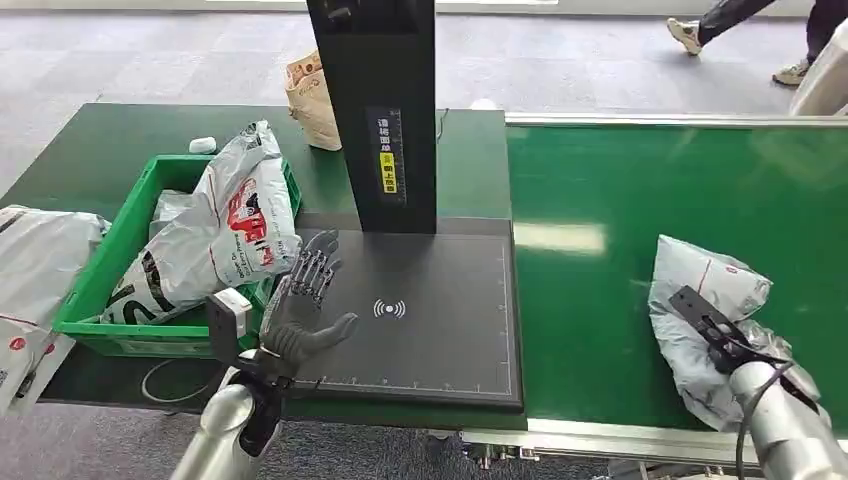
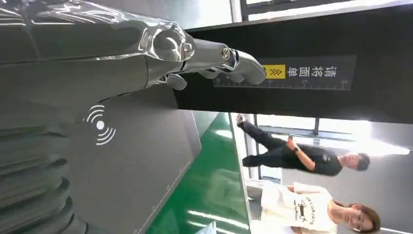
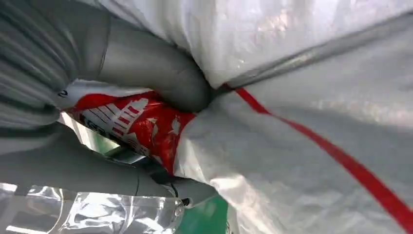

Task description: Moved the parcel from conveyor to table for the left to box.

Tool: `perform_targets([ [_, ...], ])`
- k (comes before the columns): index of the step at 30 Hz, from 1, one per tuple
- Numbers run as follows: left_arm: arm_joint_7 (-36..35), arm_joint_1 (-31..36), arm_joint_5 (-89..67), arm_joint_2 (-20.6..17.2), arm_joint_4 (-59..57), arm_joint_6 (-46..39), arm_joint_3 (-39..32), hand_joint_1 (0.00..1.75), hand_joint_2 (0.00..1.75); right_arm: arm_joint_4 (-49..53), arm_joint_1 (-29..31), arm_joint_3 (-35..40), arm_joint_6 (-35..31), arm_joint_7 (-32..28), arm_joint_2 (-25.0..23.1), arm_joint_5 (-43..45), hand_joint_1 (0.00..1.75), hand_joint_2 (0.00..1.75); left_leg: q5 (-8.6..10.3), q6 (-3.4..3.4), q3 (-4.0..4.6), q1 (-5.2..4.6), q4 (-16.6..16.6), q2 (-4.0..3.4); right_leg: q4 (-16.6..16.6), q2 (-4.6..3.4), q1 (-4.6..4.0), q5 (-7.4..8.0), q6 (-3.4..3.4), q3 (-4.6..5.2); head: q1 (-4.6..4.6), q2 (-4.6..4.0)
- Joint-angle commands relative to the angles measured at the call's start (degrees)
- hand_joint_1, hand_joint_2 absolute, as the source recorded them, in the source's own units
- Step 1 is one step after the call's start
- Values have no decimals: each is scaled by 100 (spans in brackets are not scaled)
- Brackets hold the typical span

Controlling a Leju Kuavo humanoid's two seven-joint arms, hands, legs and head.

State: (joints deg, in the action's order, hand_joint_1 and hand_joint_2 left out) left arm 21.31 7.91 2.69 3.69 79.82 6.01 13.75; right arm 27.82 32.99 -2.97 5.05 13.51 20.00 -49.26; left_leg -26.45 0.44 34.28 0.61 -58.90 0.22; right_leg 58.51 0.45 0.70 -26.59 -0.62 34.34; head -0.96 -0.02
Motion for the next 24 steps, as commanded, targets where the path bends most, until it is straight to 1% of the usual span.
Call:
perform_targets([
  [1, -76, -85, -33, 29, -14, -38, -187, 0, 175, 1191, -379, -927, -1752, -335, -525, 150, 175, 175, -2, 0, -17, 0, 14, -20, -15, -21, -1, 5, -1, -12, 0, 0],
  [2, -77, -98, -33, 27, 8, -38, -187, 0, 175, 1294, -401, -913, -1726, -322, -525, 140, 175, 175, -2, 0, -8, 0, 9, -16, -8, -16, -1, 4, -1, -6, -2, 0],
  [3, -75, -123, -43, 35, 22, -60, -191, 0, 175, 1634, -532, -1024, -1904, -442, -569, 205, 175, 175, -3, 0, -8, -2, 11, -20, -7, -21, 1, 4, -1, -5, -2, 0],
  [4, -61, -147, -54, 36, 32, -94, -197, 0, 175, 2059, -660, -1120, -2073, -698, -631, 326, 175, 175, -2, 0, -3, -7, 9, -14, -1, -15, 4, 2, -1, 1, -2, 0],
  [5, -56, -155, -56, 33, 32, -101, -193, 0, 175, 2175, -710, -1141, -2086, -734, -647, 347, 175, 175, -4, 0, -8, -9, 12, -21, -5, -21, 4, 3, -1, -2, 0, 0],
  [6, -26, -180, -57, 28, 26, -127, -193, 0, 175, 2642, -835, -1178, -2170, -946, -719, 431, 175, 175, -4, 1, -13, -7, 18, -27, -11, -28, 3, 5, -2, -5, -2, 0],
  [7, -18, -182, -58, 27, 22, -131, -186, 0, 175, 2725, -845, -1168, -2148, -913, -729, 420, 175, 175, -5, 1, -3, -5, 9, -18, -2, -18, 1, 2, -2, 2, 0, 0],
  [8, 38, -198, -62, 37, 10, -160, -200, 0, 175, 3177, -945, -1146, -2257, -1153, -807, 491, 175, 175, -6, 1, -17, -5, 19, -23, -12, -24, 1, 2, -3, -9, 0, 0],
  [9, 50, -202, -64, 39, -1, -164, -200, 0, 175, 3340, -975, -1118, -2212, -1118, -835, 498, 175, 175, -4, 2, -19, -6, 22, -25, -14, -27, 2, 3, -4, -9, 0, 0],
  [10, 113, -195, -72, 55, -6, -192, -209, 0, 175, 3724, -1006, -1027, -2420, -1562, -920, 591, 175, 175, -3, 2, -6, -6, 12, -19, -3, -20, 2, 2, -3, 3, -2, 0],
  [11, 119, -191, -73, 55, -20, -196, -212, 0, 175, 3875, -1032, -986, -2385, -1523, -951, 596, 175, 175, -4, 2, -10, -6, 15, -20, -6, -22, 3, 1, -3, -1, 0, 0],
  [12, 203, -176, -101, 74, -17, -264, -231, 0, 175, 4180, -1044, -829, -2400, -1741, -1000, 653, 175, 175, -4, 2, 1, -7, 9, -20, 2, -22, 4, 1, -2, 12, 0, 0],
  [13, 234, -154, -113, 77, -20, -311, -238, 0, 175, 4348, -1028, -542, -2446, -1797, -960, 776, 175, 175, -4, 2, -2, -5, 12, -24, -2, -25, 2, 2, -3, 9, 0, 0],
  [14, 288, -142, -157, 85, -17, -378, -249, 0, 175, 4427, -996, -396, -2320, -2014, -965, 832, 175, 175, -2, 1, 7, -7, 7, -19, 5, -20, 4, 2, -2, 18, -2, 0],
  [15, 361, -107, -208, 85, -22, -456, -265, 0, 175, 4569, -897, -88, -1789, -2512, -999, 1170, 175, 175, -4, 1, 1, -7, 10, -27, 3, -28, 4, 3, -3, 14, 0, 0],
  [16, 373, -58, -211, 76, -84, -465, -263, 0, 175, 4540, -759, 24, -1783, -2442, -1107, 1116, 175, 175, -4, 1, 9, -8, 6, -33, 10, -35, 6, 4, -2, 25, -2, 0],
  [17, 446, 0, -248, 58, -148, -505, -246, 0, 175, 4529, -649, 489, -1473, -2770, -986, 1009, 175, 175, -4, 2, 5, -6, 9, -36, 6, -38, 3, 6, -2, 21, 0, 0],
  [18, 472, 62, -248, 52, -229, -512, -243, 0, 175, 4481, -517, 699, -1377, -2748, -1088, 1004, 175, 175, -5, 2, -1, -5, 12, -52, 5, -53, 3, 10, -3, 20, -2, 0],
  [19, 540, 97, -276, 29, -301, -534, -219, 0, 175, 4432, -412, 1090, -1062, -2871, -1067, 946, 175, 175, -5, 2, 2, -6, 8, -55, 10, -57, 4, 10, -3, 25, 2, 2],
  [20, 575, 114, -282, 22, -354, -544, -207, 0, 175, 4391, -350, 1260, -1107, -2765, -1150, 868, 175, 175, -3, 2, -3, -5, 13, -61, 4, -62, 3, 13, -4, 22, -2, 0],
  [21, 602, 125, -290, 17, -384, -545, -195, 0, 175, 4343, -278, 1607, -944, -2841, -1142, 741, 175, 175, -3, 2, 0, -5, 11, -59, 9, -58, 4, 10, -5, 24, 0, 0],
  [22, 622, 139, -293, 21, -419, -547, -183, 0, 175, 4299, -231, 1787, -981, -2724, -1256, 676, 175, 175, 0, 2, -5, -5, 17, -62, 5, -61, 4, 14, -6, 19, -2, 0],
  [23, 658, 197, -334, 27, -473, -568, -163, 0, 175, 4211, -117, 2120, -581, -2804, -1330, 735, 175, 175, -1, 5, -5, -3, 13, -58, 8, -55, 2, 11, -7, 20, 0, 0],
  [24, 658, 223, -337, 33, -502, -570, -159, 0, 175, 4166, -84, 2204, -614, -2722, -1387, 698, 175, 175, 0, 6, -14, -1, 19, -64, 1, -61, 0, 14, -9, 15, 0, 0],
])
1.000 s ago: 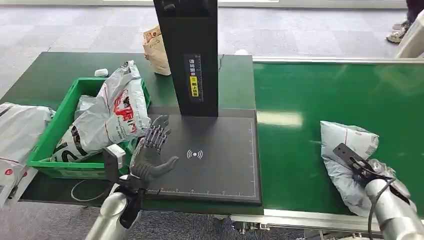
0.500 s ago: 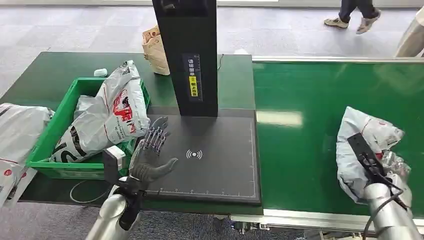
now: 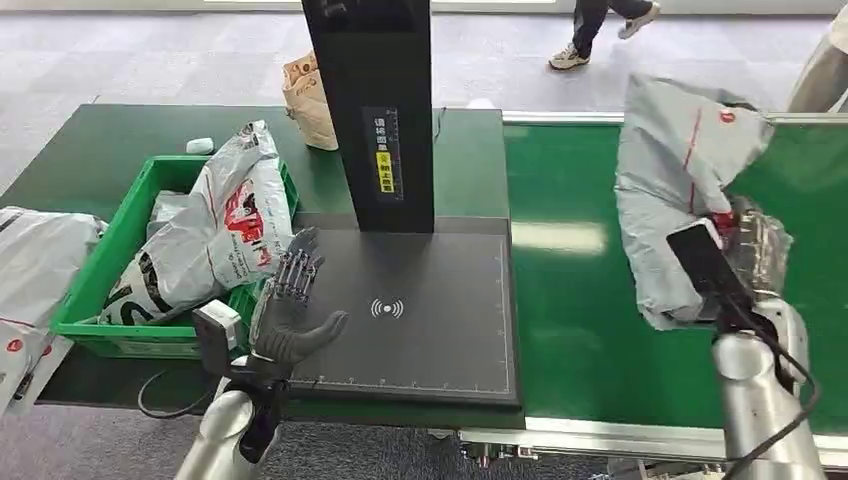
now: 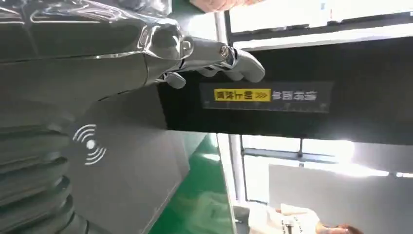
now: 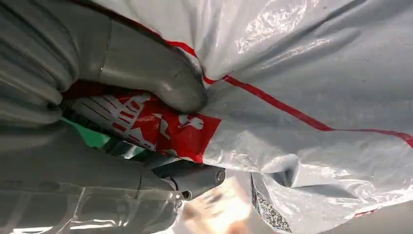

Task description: Moved the parcel from conveyor to table for the left to box.

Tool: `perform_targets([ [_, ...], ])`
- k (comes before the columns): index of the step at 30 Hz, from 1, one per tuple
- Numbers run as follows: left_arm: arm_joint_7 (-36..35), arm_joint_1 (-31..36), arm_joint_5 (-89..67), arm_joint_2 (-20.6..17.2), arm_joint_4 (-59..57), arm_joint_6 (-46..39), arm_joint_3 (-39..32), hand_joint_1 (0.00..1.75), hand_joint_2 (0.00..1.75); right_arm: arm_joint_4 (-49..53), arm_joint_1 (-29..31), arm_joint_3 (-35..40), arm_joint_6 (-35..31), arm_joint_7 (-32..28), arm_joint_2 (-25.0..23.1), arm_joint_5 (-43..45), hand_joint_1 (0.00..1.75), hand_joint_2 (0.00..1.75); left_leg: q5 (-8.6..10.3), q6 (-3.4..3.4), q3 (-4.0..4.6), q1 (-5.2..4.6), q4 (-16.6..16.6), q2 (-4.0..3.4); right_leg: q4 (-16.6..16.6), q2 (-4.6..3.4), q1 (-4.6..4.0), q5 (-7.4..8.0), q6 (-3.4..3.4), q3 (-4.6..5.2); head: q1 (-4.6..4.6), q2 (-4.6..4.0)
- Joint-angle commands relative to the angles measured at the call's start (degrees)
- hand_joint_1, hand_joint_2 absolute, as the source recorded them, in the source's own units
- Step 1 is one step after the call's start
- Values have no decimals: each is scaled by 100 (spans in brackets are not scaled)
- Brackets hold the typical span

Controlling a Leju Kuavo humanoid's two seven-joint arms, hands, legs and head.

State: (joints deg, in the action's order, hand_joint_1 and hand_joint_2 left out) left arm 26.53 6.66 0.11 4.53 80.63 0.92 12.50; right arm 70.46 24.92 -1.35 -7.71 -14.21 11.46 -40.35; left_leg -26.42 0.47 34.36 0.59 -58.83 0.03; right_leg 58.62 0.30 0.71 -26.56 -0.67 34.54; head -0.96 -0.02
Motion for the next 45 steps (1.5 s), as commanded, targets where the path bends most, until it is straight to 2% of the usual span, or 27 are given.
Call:
perform_targets([
  [1, 206, 462, -281, -23, -684, -280, -17, 0, 175, -323, 903, 2450, 884, 28, -613, -141, 175, 175, -1, 1, -12, -1, 7, -30, -3, -32, 1, 7, -2, -1, -2, 0],
  [2, 188, 540, -315, 27, -754, -367, -52, 0, 175, -522, 1059, 2749, 1095, -12, -662, -30, 175, 175, -1, 3, -19, 1, 10, -45, -5, -48, 0, 11, -3, -3, 0, 0],
  [5, 112, 740, -349, 86, -936, -460, -99, 0, 175, -1155, 1512, 3485, 1188, 7, -844, 228, 175, 175, 0, 4, -22, 3, 12, -48, -6, -52, -3, 13, -4, -3, 0, 0],
  [8, 97, 729, -359, 70, -912, -487, -115, 0, 175, -1665, 1789, 3980, 1466, -54, -1003, 392, 175, 175, 3, 4, -15, 0, 7, -29, 0, -33, 0, 7, -1, -3, 0, 0],
  [9, 89, 685, -356, 36, -849, -493, -115, 0, 175, -1942, 1922, 4207, 1617, -39, -1093, 450, 175, 175, 4, 3, -29, 2, 17, -45, -11, -50, -2, 14, -1, -13, 0, 0],
  [12, 82, 664, -352, 3, -800, -499, -102, 0, 175, -2194, 2038, 4391, 1771, -22, -1175, 524, 175, 175, 3, 4, -16, 0, 8, -19, -2, -23, -2, 4, 0, -8, -2, 0],
  [13, 52, 689, -330, -21, -804, -512, -80, 0, 175, -2454, 2141, 4542, 2043, 63, -1258, 594, 175, 175, 4, 3, -27, 1, 17, -28, -11, -33, -4, 8, -1, -16, 0, 0],
  [18, -40, 812, -252, -70, -923, -550, 36, 0, 175, -3207, 2387, 5071, 2525, 363, -1415, 548, 175, 175, 6, 4, -14, 1, 9, -9, -6, -13, -4, 4, -1, -11, 0, 0],
  [23, -76, 705, -206, -94, -759, -633, 81, 0, 175, -3312, 2358, 5186, 2401, 375, -1313, 578, 175, 175, 9, 3, -17, 2, 14, 3, -13, -2, -5, 5, 0, -19, 0, 0],
  [24, -83, 644, -197, -109, -678, -668, 72, 0, 175, -3199, 2300, 5015, 2173, 236, -1297, 753, 0, 175, 7, 3, -8, 0, 6, 7, -4, 2, -3, 1, 0, -10, 0, 0],
  [30, -63, 423, -157, -162, -504, -763, 46, 0, 175, -2567, 2095, 4404, 1574, -188, -1123, 1375, 0, 175, 5, 3, -6, -1, 4, 6, -2, 1, -1, -1, 1, -6, 0, 0],
  [34, -22, 323, -154, -143, -415, -771, 38, 0, 175, -1778, 1542, 3647, 1007, -763, -1039, 2051, 0, 175, 6, 3, -7, 4, 6, 14, -9, 9, -5, -1, 0, -9, 0, 0],
  [41, -6, 451, -151, -140, -545, -741, 48, 0, 175, -1246, 1171, 3046, 732, -1156, -1002, 2704, 0, 175, 7, 2, -5, 3, 5, 16, -9, 11, -5, 0, 2, -9, 0, 0],
  [45, 76, 560, -407, -197, -755, -748, 271, 0, 175, -458, 526, 2423, 483, -1389, -924, 3329, 0, 175, 10, 3, -7, 4, 8, 32, -13, 27, -6, -3, 1, -15, 0, 0],
])
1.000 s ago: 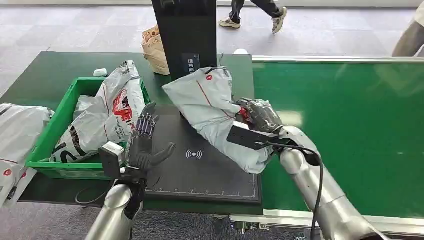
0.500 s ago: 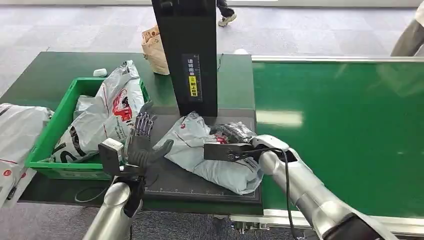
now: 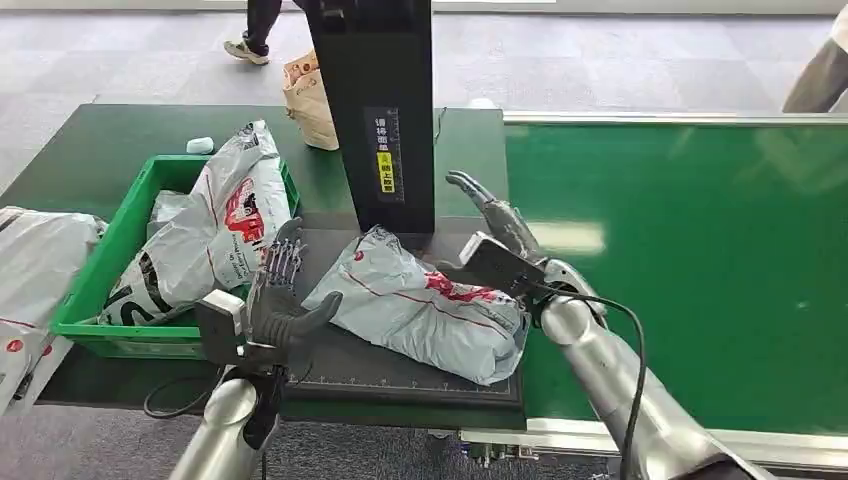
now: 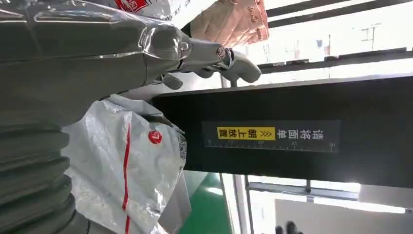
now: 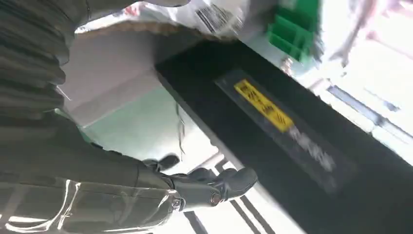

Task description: Moved the parcel from conveyor to table for the left to box.

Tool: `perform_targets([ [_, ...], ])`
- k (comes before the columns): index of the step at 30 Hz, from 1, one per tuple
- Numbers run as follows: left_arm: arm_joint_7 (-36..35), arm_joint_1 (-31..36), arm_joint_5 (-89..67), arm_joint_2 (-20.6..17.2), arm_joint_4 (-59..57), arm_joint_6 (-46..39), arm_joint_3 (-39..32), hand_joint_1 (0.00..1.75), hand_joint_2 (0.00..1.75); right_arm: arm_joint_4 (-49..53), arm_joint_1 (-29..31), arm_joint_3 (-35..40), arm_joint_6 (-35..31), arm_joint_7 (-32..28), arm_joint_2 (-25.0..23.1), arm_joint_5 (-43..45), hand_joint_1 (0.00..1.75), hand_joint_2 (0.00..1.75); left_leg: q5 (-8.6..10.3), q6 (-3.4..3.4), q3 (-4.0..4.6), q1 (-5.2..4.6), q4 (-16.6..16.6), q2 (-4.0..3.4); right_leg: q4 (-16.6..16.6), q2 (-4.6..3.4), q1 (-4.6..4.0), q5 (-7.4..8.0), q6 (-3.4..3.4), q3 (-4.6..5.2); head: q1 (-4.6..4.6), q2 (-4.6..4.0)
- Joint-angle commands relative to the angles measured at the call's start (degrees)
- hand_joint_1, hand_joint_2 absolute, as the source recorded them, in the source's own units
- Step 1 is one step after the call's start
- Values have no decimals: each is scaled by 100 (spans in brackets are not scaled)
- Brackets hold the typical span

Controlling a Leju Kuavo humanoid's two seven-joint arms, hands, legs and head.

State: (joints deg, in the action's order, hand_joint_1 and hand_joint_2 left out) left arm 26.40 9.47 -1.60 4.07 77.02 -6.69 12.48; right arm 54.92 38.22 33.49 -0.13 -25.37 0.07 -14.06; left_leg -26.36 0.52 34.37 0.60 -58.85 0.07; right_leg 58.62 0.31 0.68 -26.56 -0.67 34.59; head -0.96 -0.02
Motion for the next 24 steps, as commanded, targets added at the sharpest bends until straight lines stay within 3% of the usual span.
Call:
perform_targets([
  [1, 97, 299, -259, -135, -446, 6, 289, 0, 175, 1221, -901, -1111, -268, -277, 263, 718, 0, 175, 5, -3, -14, 4, 14, 27, -20, 26, -4, -2, 1, -27, 0, 0],
  [6, 177, 737, -1690, -350, -837, -165, 1015, 0, 175, 1831, -1543, -1644, -267, -347, 316, 914, 0, 175, 6, -5, -19, 2, 18, 42, -25, 41, -3, -5, 2, -36, 0, 0],
  [9, -143, 1303, -2996, -412, -1361, -318, 1507, 0, 175, 1996, -1740, -1914, -172, -380, 330, 929, 0, 175, 5, -3, -3, 1, 6, 42, -12, 41, -1, -5, 2, -19, -2, 0],
  [10, -503, 1575, -4124, -536, -1603, -667, 1893, 0, 175, 2024, -1772, -1991, -103, -353, 315, 938, 0, 175, 6, -3, -10, 2, 11, 43, -18, 42, -3, -4, 2, -27, 0, 0],
  [17, -1419, 2470, -5498, -254, -2831, -14, 2126, 0, 175, 2312, -1993, -2473, 127, -237, 88, 794, 0, 175, 10, -4, -10, 0, 12, 33, -16, 31, 0, 3, -1, -23, 0, 0],
  [23, -1715, 3027, -5833, -167, -3676, 560, 2098, 0, 175, 2332, -1903, -2796, 221, -160, -174, 803, 0, 175, 5, 2, -5, 2, 2, 11, -3, 12, -1, 8, -13, -8, -2, 0],
  [24, -1708, 3035, -5840, -170, -3696, 571, 2084, 37, 175, 2361, -1920, -2801, 228, -146, -196, 786, 0, 175, 6, 2, -11, 2, 6, 8, -7, 8, -1, 10, -13, -13, 0, 0],
])
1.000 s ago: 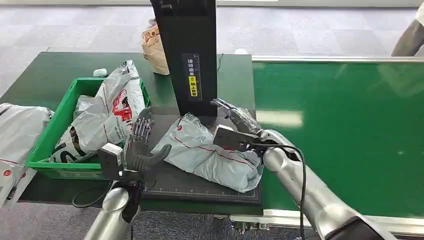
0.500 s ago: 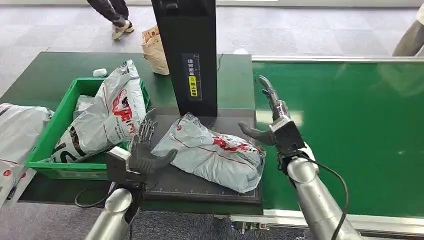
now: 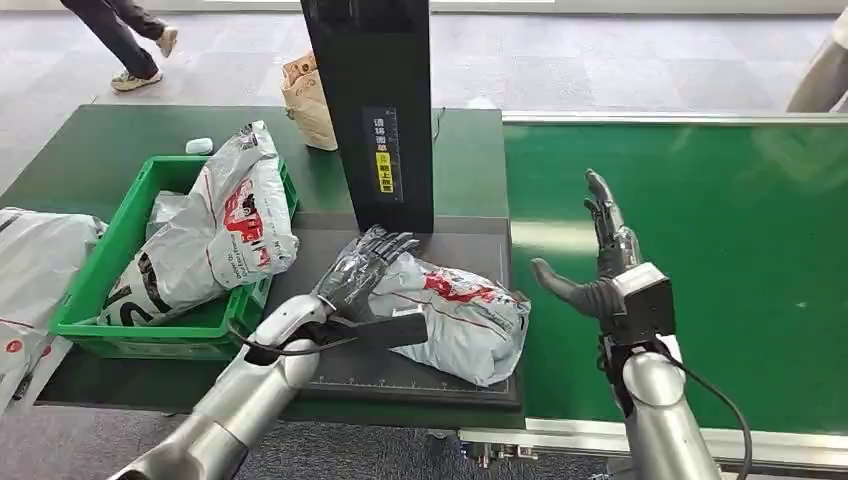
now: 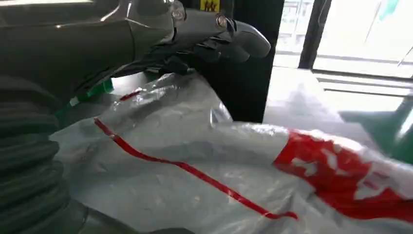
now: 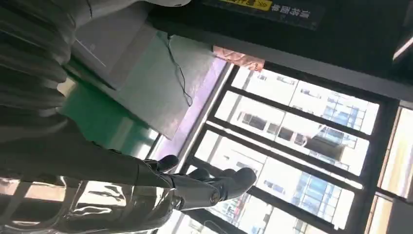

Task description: Moved the parcel from conveyor to table for the left to box.

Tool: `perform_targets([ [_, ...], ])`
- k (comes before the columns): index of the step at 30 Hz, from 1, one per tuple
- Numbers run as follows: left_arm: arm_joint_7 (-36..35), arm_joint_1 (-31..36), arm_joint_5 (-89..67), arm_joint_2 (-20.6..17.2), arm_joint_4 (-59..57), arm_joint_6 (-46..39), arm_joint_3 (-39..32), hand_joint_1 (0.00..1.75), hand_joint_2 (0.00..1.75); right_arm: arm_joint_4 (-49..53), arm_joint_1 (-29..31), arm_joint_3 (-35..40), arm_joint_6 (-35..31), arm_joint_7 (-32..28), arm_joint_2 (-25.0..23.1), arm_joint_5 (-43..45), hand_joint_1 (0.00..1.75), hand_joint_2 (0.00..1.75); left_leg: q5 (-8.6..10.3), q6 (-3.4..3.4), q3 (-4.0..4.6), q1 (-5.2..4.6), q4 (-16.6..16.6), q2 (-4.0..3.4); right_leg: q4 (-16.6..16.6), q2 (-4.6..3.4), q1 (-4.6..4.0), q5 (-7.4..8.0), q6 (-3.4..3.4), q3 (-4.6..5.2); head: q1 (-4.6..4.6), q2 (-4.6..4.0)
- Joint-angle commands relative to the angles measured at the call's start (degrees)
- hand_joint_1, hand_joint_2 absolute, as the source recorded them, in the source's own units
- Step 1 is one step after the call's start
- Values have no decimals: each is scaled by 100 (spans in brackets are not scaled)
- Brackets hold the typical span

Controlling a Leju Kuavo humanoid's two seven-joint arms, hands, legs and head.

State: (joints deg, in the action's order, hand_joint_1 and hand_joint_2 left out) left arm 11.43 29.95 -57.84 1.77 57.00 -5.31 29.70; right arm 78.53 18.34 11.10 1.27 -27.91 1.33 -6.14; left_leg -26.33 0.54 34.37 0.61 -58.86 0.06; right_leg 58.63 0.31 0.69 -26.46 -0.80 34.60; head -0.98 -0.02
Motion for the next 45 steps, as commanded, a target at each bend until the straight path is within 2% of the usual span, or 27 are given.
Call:
perform_targets([
  [1, -218, 974, -231, 49, -1677, 429, 355, 148, 175, 39, 44, -587, 93, 125, -362, -29, 0, 175, 5, -2, -18, 3, 13, 10, -16, 8, -4, 3, 0, -22, 2, 0],
  [2, -220, 962, -238, 39, -1662, 434, 338, 175, 175, 64, 25, -605, 104, 137, -379, -50, 0, 175, 1, -1, -13, 2, 6, 1, -7, 0, -2, 1, 0, -13, 2, 0],
  [14, -67, 793, -222, 11, -1237, 311, 197, 175, 175, 257, -61, -812, 219, 184, -512, -235, 0, 175, 0, -1, -15, 2, 8, -4, -9, -6, -2, 1, 1, -15, 2, 0],
  [18, 643, 441, 149, 8, -581, -446, -60, 175, 175, 566, -192, -983, 200, 172, -499, -279, 0, 175, 0, -1, -15, -1, 11, -1, -10, -3, 0, -1, 1, -16, 2, 0],
  [19, 643, 411, 150, -9, -532, -431, -60, 175, 175, 620, -210, -1019, 198, 184, -489, -277, 0, 175, -1, 0, -10, 0, 6, -1, -4, -4, -1, -2, 1, -10, 0, 0],
  [20, 982, 45, 331, -34, 399, -1428, -332, 175, 175, 785, -219, -1131, 191, 197, -426, -266, 0, 175, -2, -2, -23, 0, 17, -5, -17, -8, -1, 0, 2, -23, 2, 0],
  [21, 934, -68, 327, -102, 705, -1371, -338, 175, 175, 832, -233, -1165, 183, 198, -403, -252, 0, 175, -3, -1, -9, 0, 6, -6, -6, -8, -1, -2, 1, -9, 2, 0],
  [22, 881, -281, 161, -186, 1264, -1834, -440, 175, 175, 859, -264, -1199, 161, 208, -370, -228, 0, 175, -3, -1, -3, -1, 2, -4, -1, -6, 0, -2, 1, -3, 0, 0],
  [23, 804, -338, 153, -246, 1463, -1738, -434, 175, 175, 860, -276, -1214, 161, 209, -364, -222, 0, 175, -7, -2, -8, 0, 4, -10, -5, -12, -1, -3, 2, -7, 2, 0],
  [24, 744, -559, 35, -301, 1949, -2159, -615, 175, 175, 871, -324, -1239, 144, 212, -353, -201, 0, 175, -5, -1, -4, 0, 3, -11, -3, -13, -1, -2, 1, -3, 2, 0],
  [25, 694, -634, 24, -372, 2154, -2064, -643, 175, 175, 867, -344, -1244, 141, 198, -351, -191, 0, 175, -7, -2, -11, 1, 6, -14, -7, -16, -2, -2, 1, -10, 2, 0],
  [26, 445, -852, -450, -424, 2499, -2648, -933, 175, 175, 843, -412, -1250, 109, 173, -359, -175, 0, 175, -10, -2, -23, 3, 14, -23, -17, -26, -4, -1, 0, -19, 0, 0],
  [31, -332, -1449, -1562, -510, 3108, -3285, -2084, 175, 175, 838, -582, -1182, -32, 43, -432, -251, 0, 175, -10, 2, -23, 3, 16, -35, -11, -37, -3, -1, 0, -12, 0, 0],
  [35, -968, -1390, -1965, -717, 2798, -3194, -3102, 175, 175, 968, -656, -1170, -95, 74, -396, -291, 0, 175, -7, 5, -19, 5, 17, -36, -6, -37, -5, 0, -2, -6, 2, 0],
  [36, -1294, -1317, -2030, -722, 2617, -2964, -3465, 175, 175, 988, -666, -1177, -115, 109, -385, -304, 0, 175, -6, 4, -27, 6, 23, -31, -14, -33, -6, 0, -2, -16, 2, 0],
  [37, -1225, -1258, -1963, -792, 2480, -2969, -3592, 175, 175, 1014, -684, -1185, -121, 119, -382, -304, 0, 175, -3, 6, -15, 6, 14, -29, -4, -30, -5, -1, -2, -5, 0, 0],
  [38, -1431, -1178, -1869, -826, 2258, -2505, -3887, 175, 175, 1036, -709, -1194, -133, 140, -357, -316, 0, 175, -2, 6, -22, 8, 20, -32, -9, -34, -8, 1, -3, -11, 4, 0],
  [39, -1344, -1146, -1780, -874, 2145, -2497, -3955, 175, 175, 1054, -725, -1206, -137, 148, -351, -319, 0, 175, -1, 7, -22, 7, 20, -32, -6, -34, -9, 1, -4, -9, 0, 0],
  [40, -1749, -1111, -2019, -900, 1897, -2105, -4236, 175, 175, 1073, -746, -1228, -131, 161, -354, -328, 0, 175, 4, 11, -13, 5, 16, -19, 1, -20, -8, -2, -3, -4, 2, 0],
  [45, -1870, -1204, -1946, -980, 1454, -1970, -4704, 175, 175, 1026, -704, -1239, -59, 207, -400, -365, 0, 175, 4, 11, -33, 6, 31, -27, -14, -29, -14, 2, -4, -19, 4, 0],
])
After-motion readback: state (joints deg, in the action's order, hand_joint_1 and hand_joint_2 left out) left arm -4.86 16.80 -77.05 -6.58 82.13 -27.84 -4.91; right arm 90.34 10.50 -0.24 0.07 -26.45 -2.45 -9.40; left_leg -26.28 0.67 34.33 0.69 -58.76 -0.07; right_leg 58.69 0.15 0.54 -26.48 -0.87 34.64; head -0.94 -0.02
